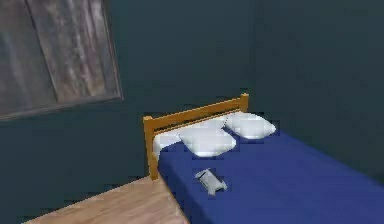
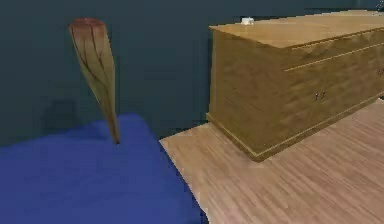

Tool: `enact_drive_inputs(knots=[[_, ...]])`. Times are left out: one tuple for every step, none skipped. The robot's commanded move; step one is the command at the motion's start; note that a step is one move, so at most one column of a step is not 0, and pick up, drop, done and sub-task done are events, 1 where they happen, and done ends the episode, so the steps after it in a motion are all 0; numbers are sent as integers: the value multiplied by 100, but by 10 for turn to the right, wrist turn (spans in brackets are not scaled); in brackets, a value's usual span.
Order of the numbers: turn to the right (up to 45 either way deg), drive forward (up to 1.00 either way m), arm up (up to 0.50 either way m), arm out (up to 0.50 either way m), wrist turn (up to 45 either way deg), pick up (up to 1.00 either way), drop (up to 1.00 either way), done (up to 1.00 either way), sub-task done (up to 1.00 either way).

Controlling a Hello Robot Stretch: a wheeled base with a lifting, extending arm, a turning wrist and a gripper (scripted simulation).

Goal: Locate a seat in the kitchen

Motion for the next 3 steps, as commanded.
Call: enact_drive_inputs(knots=[[450,0,0,0,0,0,0,0,0],[450,0,0,0,0,0,0,0,0],[450,0,0,0,0,0,0,0,0]])
